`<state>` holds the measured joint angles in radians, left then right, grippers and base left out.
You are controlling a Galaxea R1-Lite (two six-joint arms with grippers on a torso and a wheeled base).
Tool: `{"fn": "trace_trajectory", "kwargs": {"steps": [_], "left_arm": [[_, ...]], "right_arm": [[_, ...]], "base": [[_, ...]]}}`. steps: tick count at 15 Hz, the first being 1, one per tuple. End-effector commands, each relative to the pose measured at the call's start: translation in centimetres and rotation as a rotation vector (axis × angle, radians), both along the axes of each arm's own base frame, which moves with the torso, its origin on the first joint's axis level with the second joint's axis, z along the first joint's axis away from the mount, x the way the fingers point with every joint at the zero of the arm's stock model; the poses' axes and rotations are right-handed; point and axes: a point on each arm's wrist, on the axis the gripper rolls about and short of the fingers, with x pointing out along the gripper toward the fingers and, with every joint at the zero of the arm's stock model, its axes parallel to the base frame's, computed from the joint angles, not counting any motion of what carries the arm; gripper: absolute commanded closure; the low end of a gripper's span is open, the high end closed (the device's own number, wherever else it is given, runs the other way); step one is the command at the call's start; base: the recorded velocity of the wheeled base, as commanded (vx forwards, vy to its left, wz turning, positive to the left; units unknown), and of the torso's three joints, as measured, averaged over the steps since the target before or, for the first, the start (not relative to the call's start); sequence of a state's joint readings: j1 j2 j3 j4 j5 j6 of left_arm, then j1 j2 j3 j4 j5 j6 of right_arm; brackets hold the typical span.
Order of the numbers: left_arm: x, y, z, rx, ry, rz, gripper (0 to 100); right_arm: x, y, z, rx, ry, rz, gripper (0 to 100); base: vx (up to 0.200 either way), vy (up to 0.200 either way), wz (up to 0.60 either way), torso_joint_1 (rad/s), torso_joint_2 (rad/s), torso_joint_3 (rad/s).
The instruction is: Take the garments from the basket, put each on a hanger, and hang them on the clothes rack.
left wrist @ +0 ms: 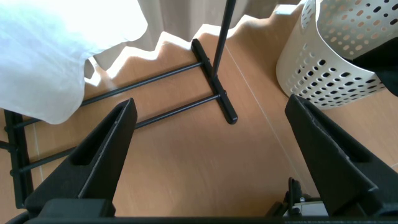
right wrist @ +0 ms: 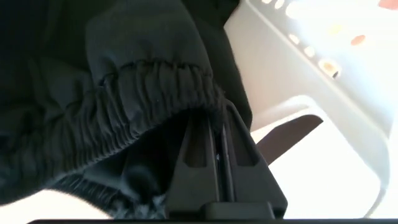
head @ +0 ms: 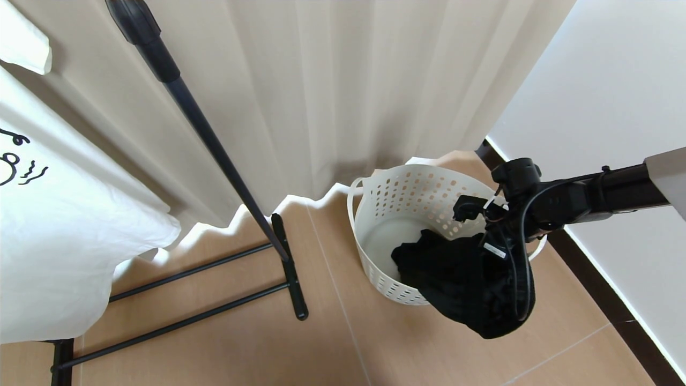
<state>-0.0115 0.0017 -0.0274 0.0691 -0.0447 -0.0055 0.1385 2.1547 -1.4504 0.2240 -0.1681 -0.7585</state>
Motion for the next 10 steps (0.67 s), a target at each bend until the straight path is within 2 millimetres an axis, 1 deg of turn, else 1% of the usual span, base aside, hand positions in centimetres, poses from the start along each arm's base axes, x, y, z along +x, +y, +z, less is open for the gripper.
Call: {"fn": "trace_trajectory", "kwargs": {"steps": [1, 2, 3, 4, 5, 6, 7, 8, 10], "left_arm": [[0.0, 0.0, 0.0, -0.001, 0.001, -0.001, 0], [0.0, 0.0, 0.0, -0.001, 0.001, -0.001, 0], [0.0, 0.0, 0.0, -0.001, 0.001, -0.001, 0], [0.0, 0.0, 0.0, -0.001, 0.001, -0.001, 0], [0.0, 0.0, 0.0, -0.001, 0.001, 0.001, 0], [0.0, 0.0, 0.0, 0.001, 0.001, 0.006, 0], [0.0, 0.0, 0.0, 0.001, 0.001, 0.004, 0], [0.0, 0.0, 0.0, 0.0, 0.001, 0.003, 0], [0.0, 0.0, 0.0, 0.001, 0.001, 0.001, 0]], "right_arm": [[-4.8, 1.2, 4.5, 0.084, -0.072, -0.041, 100], [-6.9, 1.6, 5.6, 0.125, -0.088, -0.068, 100], [-10.1, 1.8, 7.4, 0.17, -0.127, -0.089, 100], [-11.7, 1.9, 8.4, 0.189, -0.15, -0.088, 100], [-14.9, 1.8, 9.9, 0.234, -0.197, -0.087, 100], [-17.1, 1.9, 10.9, 0.279, -0.232, -0.082, 100], [-18.4, 2.2, 11.5, 0.314, -0.252, -0.075, 100], [-20.8, 2.6, 12.7, 0.403, -0.294, -0.069, 100], [-23.8, 3.1, 14.4, 0.523, -0.345, -0.034, 100]], "base": [[0.0, 0.0, 0.0, 0.0, 0.0, 0.0], [0.0, 0.0, 0.0, 0.0, 0.0, 0.0], [0.0, 0.0, 0.0, 0.0, 0.0, 0.0], [0.0, 0.0, 0.0, 0.0, 0.0, 0.0], [0.0, 0.0, 0.0, 0.0, 0.0, 0.0], [0.0, 0.0, 0.0, 0.0, 0.0, 0.0], [0.0, 0.0, 0.0, 0.0, 0.0, 0.0], [0.0, 0.0, 0.0, 0.0, 0.0, 0.0], [0.0, 0.0, 0.0, 0.0, 0.0, 0.0]]}}
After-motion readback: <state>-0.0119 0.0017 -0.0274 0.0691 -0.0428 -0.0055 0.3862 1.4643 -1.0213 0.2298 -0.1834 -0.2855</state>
